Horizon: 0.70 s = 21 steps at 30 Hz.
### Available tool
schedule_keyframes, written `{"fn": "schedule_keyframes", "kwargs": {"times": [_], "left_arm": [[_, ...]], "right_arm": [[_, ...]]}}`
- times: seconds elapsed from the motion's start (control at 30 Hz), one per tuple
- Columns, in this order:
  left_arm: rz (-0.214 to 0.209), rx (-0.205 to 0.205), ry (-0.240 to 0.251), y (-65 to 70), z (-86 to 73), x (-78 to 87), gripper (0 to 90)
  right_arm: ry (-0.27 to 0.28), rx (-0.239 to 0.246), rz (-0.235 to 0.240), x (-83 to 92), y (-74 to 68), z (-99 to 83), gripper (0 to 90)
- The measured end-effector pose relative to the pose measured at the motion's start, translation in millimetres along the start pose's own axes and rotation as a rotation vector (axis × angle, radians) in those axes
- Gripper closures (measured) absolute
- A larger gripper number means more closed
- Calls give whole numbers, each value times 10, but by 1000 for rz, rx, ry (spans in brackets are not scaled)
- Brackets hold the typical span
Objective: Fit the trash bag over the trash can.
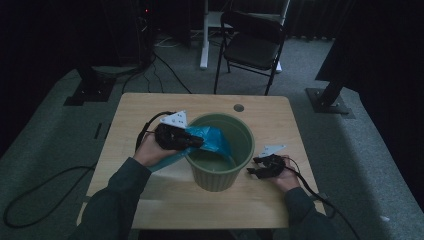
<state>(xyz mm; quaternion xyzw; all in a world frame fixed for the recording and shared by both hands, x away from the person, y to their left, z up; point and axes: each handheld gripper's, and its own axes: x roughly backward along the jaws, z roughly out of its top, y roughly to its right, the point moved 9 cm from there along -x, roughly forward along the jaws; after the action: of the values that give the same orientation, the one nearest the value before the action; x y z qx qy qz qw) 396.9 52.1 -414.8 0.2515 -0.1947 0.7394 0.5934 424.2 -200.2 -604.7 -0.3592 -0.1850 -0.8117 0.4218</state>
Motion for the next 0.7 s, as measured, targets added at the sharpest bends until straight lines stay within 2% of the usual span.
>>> {"fn": "schedule_keyframes", "kwargs": {"times": [0.2,0.3,0.33,0.5,0.7], "left_arm": [[0,1,43,35,63,68,689],[6,1,60,33,80,130,677],[32,7,81,4,95,215,677],[84,46,133,-125,93,455,646],[142,90,121,-258,-56,626,628]], "right_arm": [[0,-1,1,0,-1,-1,431],[1,-1,1,0,-1,-1,431],[1,-1,1,0,-1,-1,431],[1,-2,1,0,-2,-1,431],[1,-3,0,1,-2,-1,430]]}}
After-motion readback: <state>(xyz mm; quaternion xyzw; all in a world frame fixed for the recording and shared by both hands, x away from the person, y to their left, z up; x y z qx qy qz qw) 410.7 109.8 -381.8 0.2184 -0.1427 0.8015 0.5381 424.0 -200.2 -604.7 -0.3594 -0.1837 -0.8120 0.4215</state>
